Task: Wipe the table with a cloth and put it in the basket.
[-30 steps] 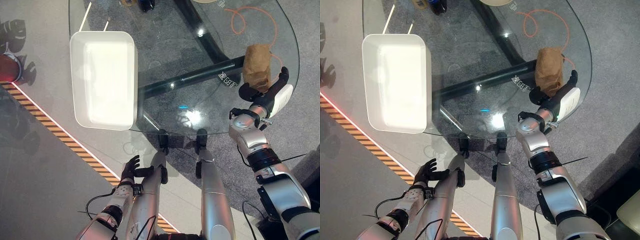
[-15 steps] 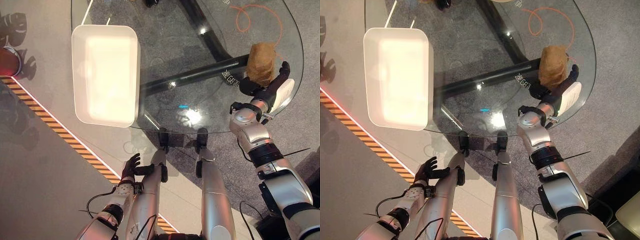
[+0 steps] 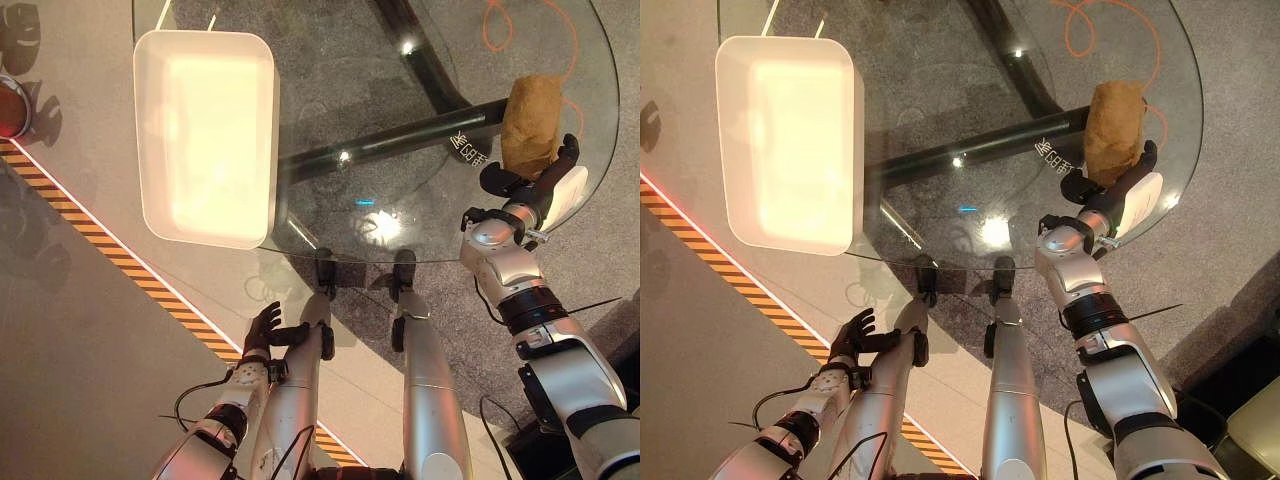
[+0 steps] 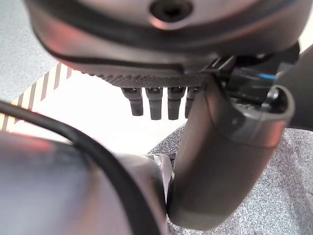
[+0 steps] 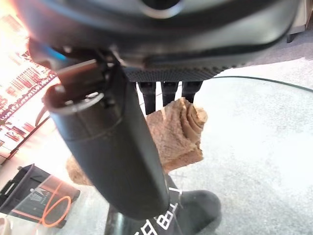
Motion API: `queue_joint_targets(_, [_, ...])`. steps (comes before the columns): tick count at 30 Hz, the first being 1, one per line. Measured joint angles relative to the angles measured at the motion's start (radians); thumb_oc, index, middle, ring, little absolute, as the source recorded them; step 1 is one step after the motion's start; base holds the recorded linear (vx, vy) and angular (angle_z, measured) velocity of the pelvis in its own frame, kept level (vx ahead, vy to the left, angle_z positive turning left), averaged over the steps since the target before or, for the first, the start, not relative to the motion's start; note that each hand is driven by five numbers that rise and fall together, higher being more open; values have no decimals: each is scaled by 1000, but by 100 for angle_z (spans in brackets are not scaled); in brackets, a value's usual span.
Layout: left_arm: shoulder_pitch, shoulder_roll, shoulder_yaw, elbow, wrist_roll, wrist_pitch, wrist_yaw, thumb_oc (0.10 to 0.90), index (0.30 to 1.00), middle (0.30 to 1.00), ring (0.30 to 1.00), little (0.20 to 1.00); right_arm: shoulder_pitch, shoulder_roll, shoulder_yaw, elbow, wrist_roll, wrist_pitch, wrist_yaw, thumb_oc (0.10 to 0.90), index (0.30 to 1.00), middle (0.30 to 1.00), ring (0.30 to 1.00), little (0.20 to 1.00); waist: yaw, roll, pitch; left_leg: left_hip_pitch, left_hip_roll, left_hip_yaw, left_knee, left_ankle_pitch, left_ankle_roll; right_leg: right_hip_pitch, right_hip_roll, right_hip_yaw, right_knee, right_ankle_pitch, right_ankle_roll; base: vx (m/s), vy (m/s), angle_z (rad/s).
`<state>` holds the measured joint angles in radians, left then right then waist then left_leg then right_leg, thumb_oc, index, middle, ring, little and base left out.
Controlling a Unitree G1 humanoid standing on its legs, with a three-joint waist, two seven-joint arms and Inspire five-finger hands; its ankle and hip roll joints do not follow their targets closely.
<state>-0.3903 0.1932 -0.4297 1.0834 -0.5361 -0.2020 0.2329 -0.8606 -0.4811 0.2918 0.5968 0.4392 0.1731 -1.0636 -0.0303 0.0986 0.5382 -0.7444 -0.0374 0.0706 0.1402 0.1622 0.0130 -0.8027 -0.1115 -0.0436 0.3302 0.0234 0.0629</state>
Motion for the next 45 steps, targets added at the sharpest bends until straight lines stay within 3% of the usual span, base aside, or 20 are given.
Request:
queue_joint_targets(16, [-35, 3, -30, -7, -10, 0, -1, 800, 900, 900, 900, 900, -132, -62, 7, 164, 16, 18, 1, 800, 900, 900, 900, 900, 29, 0, 0, -53, -6, -9, 16, 6, -3, -66, -8, -2, 53, -21, -5, 3, 0, 1])
queue_joint_targets(17, [-37, 3, -31, -7, -16, 0, -1, 800, 900, 900, 900, 900, -137, -64, 7, 168, 23, 17, 1, 737, 846, 846, 846, 837, 29, 0, 0, -58, -6, -10, 20, 6, -3, -69, -9, -2, 54, -21, -5, 0, 0, 0])
queue_joint_targets(18, [-38, 3, -31, -7, -24, 0, -1, 800, 900, 900, 900, 900, -141, -66, 7, 168, 25, 17, 2, 484, 629, 629, 629, 584, 29, 0, 0, -61, -7, -10, 21, 6, -3, -72, -9, -2, 55, -21, -5, 0, 0, 0])
queue_joint_targets(19, [-38, 3, -31, -8, -30, 0, -1, 800, 900, 900, 900, 900, -146, -69, 7, 168, 29, 17, 3, 100, 300, 300, 300, 200, 29, 0, 0, -63, -8, -10, 21, 6, -3, -76, -10, -3, 58, -21, -5, 0, 0, 0])
queue_joint_targets(29, [-38, 14, -33, -31, -39, 2, -1, 800, 900, 900, 900, 900, -163, -131, 6, 175, 53, 15, 37, 100, 300, 300, 300, 200, 28, 0, 0, -91, -8, -12, 36, 4, -7, -104, -11, -2, 74, -23, -11, 0, 0, 0])
queue_joint_targets(40, [-38, 21, -35, -59, -44, 6, -1, 800, 900, 900, 900, 900, -175, -146, 6, 168, 73, 8, 42, 100, 300, 300, 300, 200, 29, 1, 0, -121, -9, -13, 56, 3, -8, -138, -14, 1, 104, -31, -15, 5, 12, 0])
queue_joint_targets(45, [-37, 24, -34, -136, -46, 75, 47, 800, 900, 900, 900, 900, -203, -147, 4, 179, 72, 16, 41, 100, 300, 300, 300, 200, 29, 1, 0, -151, -9, -13, 87, -1, -3, -162, -15, 2, 123, -33, -12, 8, 26, 0])
